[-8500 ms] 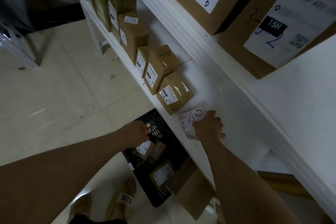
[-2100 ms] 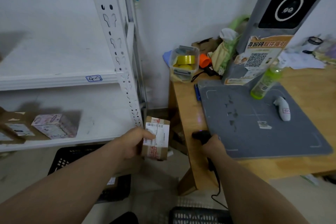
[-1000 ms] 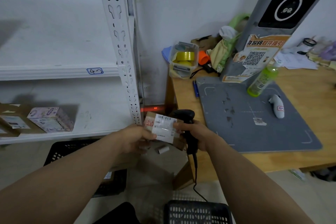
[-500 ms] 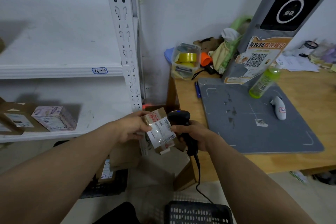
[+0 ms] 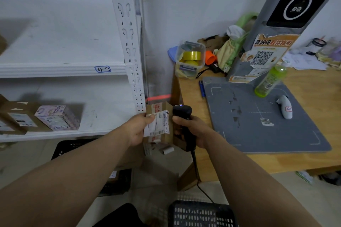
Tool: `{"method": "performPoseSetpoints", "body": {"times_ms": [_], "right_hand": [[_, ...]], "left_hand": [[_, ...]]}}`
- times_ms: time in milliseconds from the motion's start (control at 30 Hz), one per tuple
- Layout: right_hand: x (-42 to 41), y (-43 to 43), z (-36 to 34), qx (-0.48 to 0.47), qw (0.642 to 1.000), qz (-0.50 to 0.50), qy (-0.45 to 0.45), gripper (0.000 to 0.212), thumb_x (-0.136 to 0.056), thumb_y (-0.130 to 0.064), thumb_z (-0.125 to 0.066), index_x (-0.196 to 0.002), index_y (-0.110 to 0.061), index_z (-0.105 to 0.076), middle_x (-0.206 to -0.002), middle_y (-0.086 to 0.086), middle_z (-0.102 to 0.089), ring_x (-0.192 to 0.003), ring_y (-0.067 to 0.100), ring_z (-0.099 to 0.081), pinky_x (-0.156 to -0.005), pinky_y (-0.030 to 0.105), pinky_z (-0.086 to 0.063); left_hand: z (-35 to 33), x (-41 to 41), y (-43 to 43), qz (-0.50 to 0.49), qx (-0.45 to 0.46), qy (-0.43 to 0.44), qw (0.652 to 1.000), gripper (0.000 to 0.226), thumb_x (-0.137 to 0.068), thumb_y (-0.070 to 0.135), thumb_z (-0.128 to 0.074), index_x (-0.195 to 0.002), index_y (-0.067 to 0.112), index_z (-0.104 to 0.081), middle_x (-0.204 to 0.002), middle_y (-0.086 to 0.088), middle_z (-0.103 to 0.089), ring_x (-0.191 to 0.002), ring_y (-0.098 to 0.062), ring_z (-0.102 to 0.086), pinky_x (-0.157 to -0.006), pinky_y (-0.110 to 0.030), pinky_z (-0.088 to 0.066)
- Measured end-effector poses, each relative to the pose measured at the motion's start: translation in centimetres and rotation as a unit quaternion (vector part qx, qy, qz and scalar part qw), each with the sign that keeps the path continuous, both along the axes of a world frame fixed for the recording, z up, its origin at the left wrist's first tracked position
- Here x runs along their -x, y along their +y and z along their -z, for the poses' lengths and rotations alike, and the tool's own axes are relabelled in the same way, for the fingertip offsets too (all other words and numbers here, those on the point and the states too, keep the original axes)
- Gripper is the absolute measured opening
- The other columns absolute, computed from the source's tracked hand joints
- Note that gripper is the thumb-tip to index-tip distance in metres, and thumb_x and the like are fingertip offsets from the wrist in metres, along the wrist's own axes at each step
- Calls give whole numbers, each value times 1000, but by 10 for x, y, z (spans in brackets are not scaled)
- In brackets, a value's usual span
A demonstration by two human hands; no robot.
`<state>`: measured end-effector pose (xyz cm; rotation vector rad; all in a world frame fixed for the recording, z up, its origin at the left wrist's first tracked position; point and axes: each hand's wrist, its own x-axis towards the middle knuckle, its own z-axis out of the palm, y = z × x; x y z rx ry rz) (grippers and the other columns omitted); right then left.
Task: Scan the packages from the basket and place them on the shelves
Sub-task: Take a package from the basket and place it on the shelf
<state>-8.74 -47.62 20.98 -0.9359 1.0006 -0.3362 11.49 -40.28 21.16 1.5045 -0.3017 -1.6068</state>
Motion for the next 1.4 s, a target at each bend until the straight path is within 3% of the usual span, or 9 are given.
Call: {"method": "performPoseSetpoints", "body": {"times_ms": [133,333,467,667,833,1033,1233,1333,1400], "right_hand": [[-2,-1,1,3,999,47,-18,44,-85,-27,-79,-123,-10,-64,-110,11,-76,-101,29,-74,-89,45,-59],[7,-5,3,-2,999,34,3,44,-84,-30,-80,-120,-9,-65,-108,12,-77,-102,30,-74,-89,45,-59],[7,-2,7,-18,1000,13,2,34,-87,-15,-76,-118,-5,-65,-104,12,-77,-93,27,-76,-68,33,-61],[2,-9,20,-18,997,71,6,40,-85,-21,-79,-121,-9,-65,-106,10,-77,-98,26,-75,-94,46,-58],[3,-12,24,-4,994,106,32,42,-80,-26,-83,-115,-12,-67,-99,7,-79,-93,24,-76,-81,38,-62],[1,-12,26,4,994,99,51,45,-76,-34,-85,-114,-16,-67,-99,5,-79,-98,26,-74,-95,47,-58],[11,-16,27,54,992,63,96,35,-85,-28,-80,-112,-9,-67,-87,11,-65,-73,22,-59,-63,32,-52],[16,-15,17,71,994,3,81,32,-87,-23,-78,-113,-9,-68,-84,11,-65,-70,22,-59,-63,33,-51],[14,-11,10,84,992,-52,80,32,-87,-24,-77,-114,-10,-68,-84,9,-67,-69,21,-61,-64,32,-53]], "left_hand": [[-1,-2,0,40,-1,-3,999,24,-105,23,-50,-125,14,-60,-115,-14,-73,-105,-31,-71,-87,-49,-57],[-3,1,-1,143,13,-188,972,26,-96,24,-66,-122,26,-65,-112,-7,-74,-102,-30,-71,-90,-51,-58],[-5,11,-6,86,30,-183,979,32,-91,22,-73,-122,19,-64,-102,-7,-77,-85,-23,-76,-70,-37,-62],[2,8,-3,67,-11,-88,994,48,-80,32,-81,-120,11,-66,-103,-9,-77,-102,-30,-72,-99,-52,-53],[8,14,2,51,-29,-41,997,53,-76,12,-83,-124,14,-61,-111,-14,-74,-104,-34,-70,-83,-49,-60],[5,17,2,49,-28,-44,997,49,-79,-1,-78,-122,13,-59,-114,-13,-72,-107,-33,-68,-90,-50,-58],[4,0,-4,-81,-31,-114,990,52,-80,-9,-73,-122,12,-50,-112,-12,-68,-97,-29,-67,-88,-51,-58],[1,-14,-3,-117,-28,-163,979,58,-81,-16,-69,-118,20,-43,-106,-7,-63,-84,-23,-64,-82,-46,-60],[0,-21,-2,-120,-17,-192,974,70,-79,-20,-68,-126,25,-43,-114,-5,-59,-93,-25,-62,-71,-38,-60]]}}
